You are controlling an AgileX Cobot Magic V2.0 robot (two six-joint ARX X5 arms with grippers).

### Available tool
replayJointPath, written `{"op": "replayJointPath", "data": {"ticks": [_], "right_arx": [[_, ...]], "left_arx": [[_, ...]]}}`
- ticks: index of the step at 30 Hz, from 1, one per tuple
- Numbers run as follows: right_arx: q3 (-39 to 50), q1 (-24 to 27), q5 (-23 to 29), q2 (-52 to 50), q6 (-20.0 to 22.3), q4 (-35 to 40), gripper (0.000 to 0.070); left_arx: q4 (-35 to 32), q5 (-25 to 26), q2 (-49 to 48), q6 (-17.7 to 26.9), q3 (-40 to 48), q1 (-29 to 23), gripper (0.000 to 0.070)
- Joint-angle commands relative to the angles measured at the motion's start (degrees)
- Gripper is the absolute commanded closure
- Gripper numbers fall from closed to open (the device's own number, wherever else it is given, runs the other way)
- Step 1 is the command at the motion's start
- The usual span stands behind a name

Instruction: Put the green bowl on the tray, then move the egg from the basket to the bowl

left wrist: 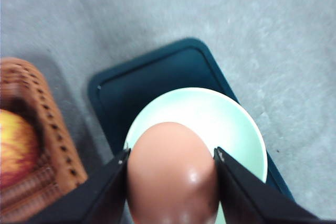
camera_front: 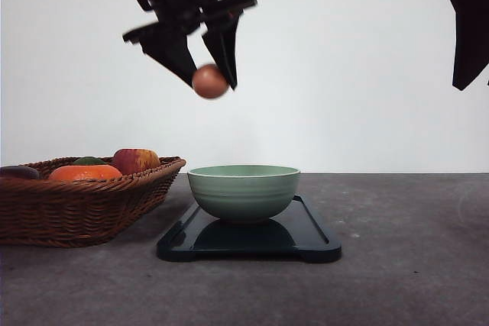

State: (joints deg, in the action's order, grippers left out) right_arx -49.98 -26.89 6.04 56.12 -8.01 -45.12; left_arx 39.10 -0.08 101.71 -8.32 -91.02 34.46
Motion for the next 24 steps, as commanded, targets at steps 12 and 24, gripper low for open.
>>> {"op": "replayJointPath", "data": {"ticks": [12, 24], "right_arx": [[-0.3, -0.2, 0.0, 0.2, -0.5, 0.0, 0.0419], [-0.3, -0.2, 0.0, 0.2, -0.5, -0.1, 0.0419]], "left_arx": [[-4.4, 0.1, 9.5, -0.1, -1.7, 1.6, 0.0441], [-6.2, 0.1, 14.8, -0.1, -1.7, 1.7, 0.0441]]}}
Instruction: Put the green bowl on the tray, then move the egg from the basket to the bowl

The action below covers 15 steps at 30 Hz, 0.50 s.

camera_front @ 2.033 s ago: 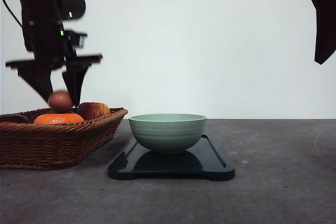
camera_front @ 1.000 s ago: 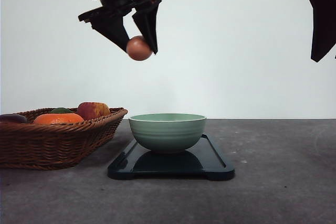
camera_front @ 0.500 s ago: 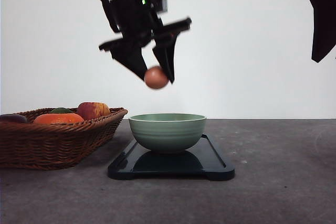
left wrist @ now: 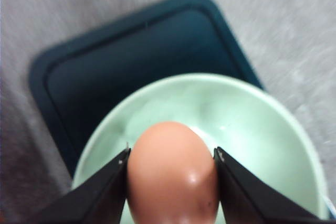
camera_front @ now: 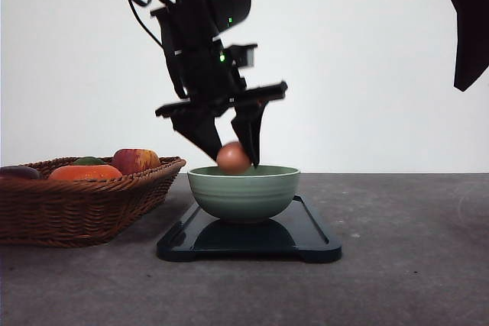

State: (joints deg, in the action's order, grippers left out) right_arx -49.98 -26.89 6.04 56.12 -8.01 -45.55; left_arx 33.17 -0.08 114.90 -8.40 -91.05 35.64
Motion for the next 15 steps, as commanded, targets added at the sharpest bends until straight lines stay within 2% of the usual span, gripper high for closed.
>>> {"op": "replayJointPath", "data": {"ticks": [1, 15], "right_arx": [[-0.3, -0.2, 0.0, 0.2, -0.5, 0.3, 0.0419], [-0.3, -0.2, 0.0, 0.2, -0.6, 0.1, 0.0419]], "left_arx": [[-0.2, 0.1, 2.1, -0.1, -1.6, 0.6, 0.0441], [-0.4, 0.1, 3.5, 0.0, -1.6, 1.1, 0.0441]]}}
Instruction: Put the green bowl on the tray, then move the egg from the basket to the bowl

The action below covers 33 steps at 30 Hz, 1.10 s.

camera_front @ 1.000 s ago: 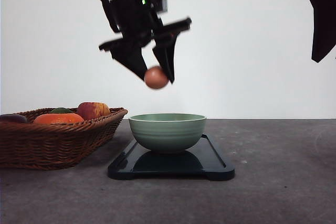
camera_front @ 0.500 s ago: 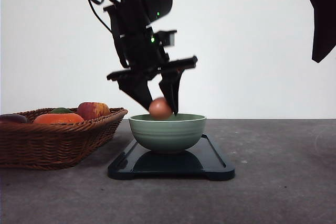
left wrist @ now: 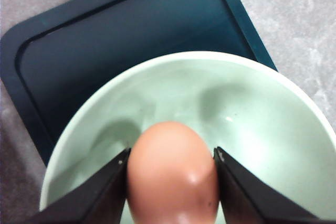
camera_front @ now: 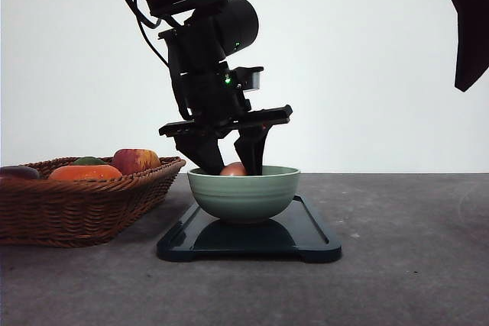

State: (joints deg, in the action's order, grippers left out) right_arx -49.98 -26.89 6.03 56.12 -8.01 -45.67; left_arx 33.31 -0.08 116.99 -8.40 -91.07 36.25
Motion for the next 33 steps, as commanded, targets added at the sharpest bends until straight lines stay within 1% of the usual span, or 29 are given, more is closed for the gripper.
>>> {"op": "replayJointPath", "data": {"ticks": [1, 8, 17, 33], "right_arx": [[-0.3, -0.2, 0.0, 0.2, -0.6, 0.2, 0.0419], [-0.3, -0.2, 0.0, 0.2, -0.6, -0.4, 0.0419], [-0.3, -0.2, 0.0, 0.2, -0.6, -1.9, 0.0419], [-0.3, -0.2, 0.0, 0.2, -0.6, -2.9, 0.0419]], "left_arx": [[-0.5, 0.1, 1.6, 0.0, -1.6, 0.5, 0.0441], [-0.4, 0.1, 2.7, 0.0, -1.6, 0.5, 0.0441], [-2.1, 0.1, 3.1, -0.1, -1.6, 0.6, 0.0441], [-1.4, 0.1, 3.4, -0.1, -1.6, 0.6, 0.0431]]}}
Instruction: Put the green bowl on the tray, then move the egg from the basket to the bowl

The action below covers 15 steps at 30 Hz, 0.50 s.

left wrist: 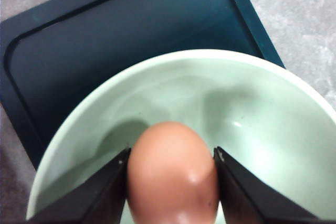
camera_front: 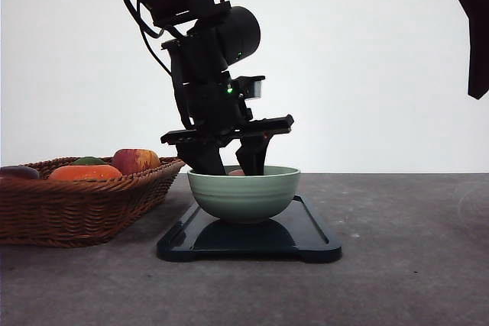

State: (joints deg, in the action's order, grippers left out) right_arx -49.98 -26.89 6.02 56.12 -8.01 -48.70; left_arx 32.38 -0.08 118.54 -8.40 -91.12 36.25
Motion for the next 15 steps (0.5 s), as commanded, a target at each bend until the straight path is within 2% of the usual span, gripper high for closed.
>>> {"op": "replayJointPath", "data": {"ticks": [1, 15], "right_arx": [[-0.3, -0.2, 0.0, 0.2, -0.6, 0.1, 0.0419], [-0.3, -0.2, 0.0, 0.2, -0.6, 0.0, 0.0419]], "left_arx": [[-0.4, 0.1, 1.9, -0.2, -1.6, 0.6, 0.0431], [-1.2, 0.1, 2.4, -0.7, -1.6, 0.8, 0.0431]]}}
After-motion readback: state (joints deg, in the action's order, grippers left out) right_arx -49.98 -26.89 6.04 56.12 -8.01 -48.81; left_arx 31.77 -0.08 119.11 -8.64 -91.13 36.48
